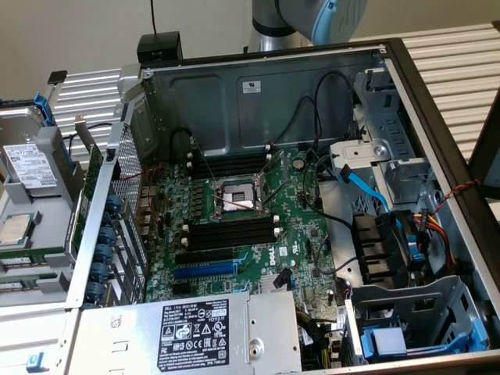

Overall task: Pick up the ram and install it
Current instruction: 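Pick up the ram and move it above insertion slot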

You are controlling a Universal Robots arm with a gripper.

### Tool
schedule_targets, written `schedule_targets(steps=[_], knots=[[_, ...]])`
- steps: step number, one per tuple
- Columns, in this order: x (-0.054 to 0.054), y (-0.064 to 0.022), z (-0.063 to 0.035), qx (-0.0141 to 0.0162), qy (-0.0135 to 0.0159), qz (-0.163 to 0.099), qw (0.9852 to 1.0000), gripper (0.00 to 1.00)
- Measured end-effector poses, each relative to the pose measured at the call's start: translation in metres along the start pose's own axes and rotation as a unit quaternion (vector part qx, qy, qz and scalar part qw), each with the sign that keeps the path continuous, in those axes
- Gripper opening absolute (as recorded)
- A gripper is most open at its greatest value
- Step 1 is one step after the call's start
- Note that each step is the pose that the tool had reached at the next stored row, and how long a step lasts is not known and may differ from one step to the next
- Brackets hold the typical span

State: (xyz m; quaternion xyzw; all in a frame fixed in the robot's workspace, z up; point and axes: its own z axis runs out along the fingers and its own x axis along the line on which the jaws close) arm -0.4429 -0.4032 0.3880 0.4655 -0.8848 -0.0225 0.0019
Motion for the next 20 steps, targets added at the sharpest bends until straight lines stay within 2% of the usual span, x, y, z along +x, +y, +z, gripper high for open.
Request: schedule_targets(steps=[4,10,16,18,20], knots=[[0.0001,0.0000,0.0000,-0.0003,0.0019,-0.033,0.9994,0.11],[0.0002,0.0003,0.0000,-0.0002,0.0034,-0.071,0.9974,0.11],[0.0005,0.0007,0.0002,0.0005,0.0033,-0.080,0.9968,0.11],[0.0006,0.0007,0.0004,0.0004,0.0037,-0.090,0.9960,0.11],[0.0006,0.0008,0.0009,0.0002,0.0042,-0.105,0.9944,0.11]])
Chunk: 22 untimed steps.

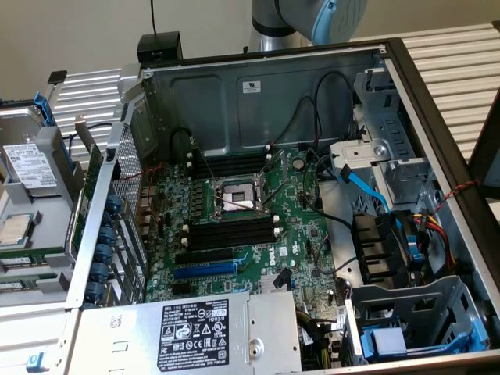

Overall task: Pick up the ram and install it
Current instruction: 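Pick up the ram and move it above insertion slot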

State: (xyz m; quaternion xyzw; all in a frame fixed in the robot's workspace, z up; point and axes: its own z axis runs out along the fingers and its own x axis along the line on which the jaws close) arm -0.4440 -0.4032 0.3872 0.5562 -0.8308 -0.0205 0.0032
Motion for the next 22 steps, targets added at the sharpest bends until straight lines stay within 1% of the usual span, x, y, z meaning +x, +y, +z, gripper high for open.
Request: schedule_targets(steps=[3,6,9,12,13,15,18,22], knots=[[0.0000,0.0000,0.0007,-0.0005,0.0011,-0.028,0.9996,0.11],[0.0000,0.0000,0.0017,-0.0009,0.0021,-0.055,0.9985,0.11],[0.0001,-0.0001,0.0025,-0.0013,0.0030,-0.082,0.9966,0.11],[0.0001,-0.0001,0.0030,-0.0017,0.0040,-0.108,0.9941,0.11],[0.0001,-0.0001,0.0030,-0.0018,0.0042,-0.114,0.9934,0.11],[0.0001,0.0000,0.0031,-0.0015,0.0044,-0.120,0.9928,0.11],[0.0002,0.0002,0.0034,-0.0003,0.0042,-0.125,0.9921,0.11],[0.0007,0.0013,0.0040,0.0052,0.0028,-0.129,0.9916,0.11]])
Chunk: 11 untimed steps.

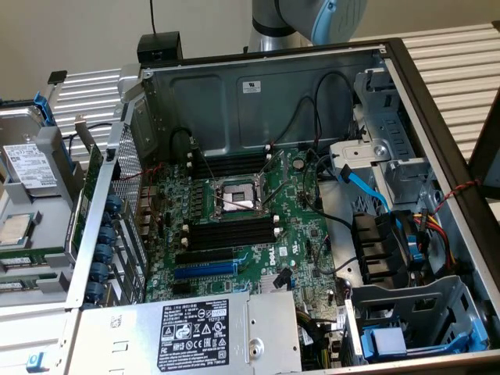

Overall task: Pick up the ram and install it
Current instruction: 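Pick up the ram and move it above insertion slot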

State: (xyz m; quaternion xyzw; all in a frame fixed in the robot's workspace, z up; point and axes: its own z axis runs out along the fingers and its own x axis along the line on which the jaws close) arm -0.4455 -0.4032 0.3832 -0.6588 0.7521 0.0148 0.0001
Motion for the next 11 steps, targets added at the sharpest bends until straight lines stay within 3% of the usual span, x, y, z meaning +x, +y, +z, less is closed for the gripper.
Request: schedule_targets(steps=[1,2,3,5,6,11], knots=[[0.000,0.0001,0.0001,0.0009,-0.0001,-0.001,1.0000,0.24],[0.000,0.0003,0.0003,0.0019,-0.0002,-0.001,1.0000,0.24],[0.000,0.0005,0.0007,0.0026,-0.0003,-0.002,1.0000,0.30],[0.000,0.0005,0.0026,0.0033,-0.0004,-0.003,1.0000,0.30],[0.000,0.0006,0.0040,0.0040,-0.0005,-0.004,1.0000,0.36],[0.000,0.0008,0.0127,0.0066,-0.0007,-0.011,0.9999,0.36]])
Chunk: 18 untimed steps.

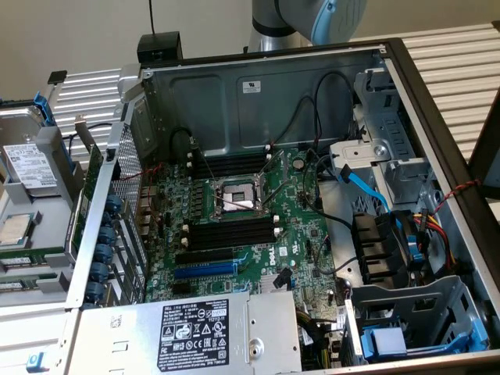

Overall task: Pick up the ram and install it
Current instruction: 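Pick up the ram and move it above insertion slot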

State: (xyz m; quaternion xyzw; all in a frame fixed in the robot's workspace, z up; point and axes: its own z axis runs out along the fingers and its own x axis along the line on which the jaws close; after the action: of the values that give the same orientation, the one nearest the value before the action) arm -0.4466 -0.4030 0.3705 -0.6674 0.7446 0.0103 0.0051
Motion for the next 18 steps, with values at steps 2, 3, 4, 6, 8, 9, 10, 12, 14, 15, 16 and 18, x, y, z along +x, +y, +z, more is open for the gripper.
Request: schedule_targets(steps=[2,3,4,6,8,9,10,12,14,15,16,18], knots=[[0.000,0.0000,0.0036,0.0003,0.0000,-0.003,1.0000,0.36],[0.000,0.0000,0.0055,0.0003,0.0000,-0.005,1.0000,0.36],[0.000,0.0000,0.0073,0.0003,0.0000,-0.007,1.0000,0.36],[0.000,-0.0001,0.0108,0.0002,0.0000,-0.010,0.9999,0.36],[0.000,-0.0001,0.0144,0.0001,0.0001,-0.013,0.9999,0.36],[0.000,-0.0001,0.0162,0.0001,0.0001,-0.015,0.9999,0.36],[0.000,-0.0001,0.0181,0.0001,0.0001,-0.017,0.9999,0.36],[0.000,-0.0001,0.0218,0.0000,0.0001,-0.020,0.9998,0.36],[0.001,-0.0001,0.0253,-0.0001,0.0002,-0.022,0.9998,0.36],[0.001,-0.0002,0.0272,-0.0001,0.0001,-0.023,0.9997,0.36],[0.001,-0.0002,0.0291,-0.0001,0.0001,-0.024,0.9997,0.36],[0.001,-0.0001,0.0327,-0.0001,0.0002,-0.027,0.9996,0.36]])
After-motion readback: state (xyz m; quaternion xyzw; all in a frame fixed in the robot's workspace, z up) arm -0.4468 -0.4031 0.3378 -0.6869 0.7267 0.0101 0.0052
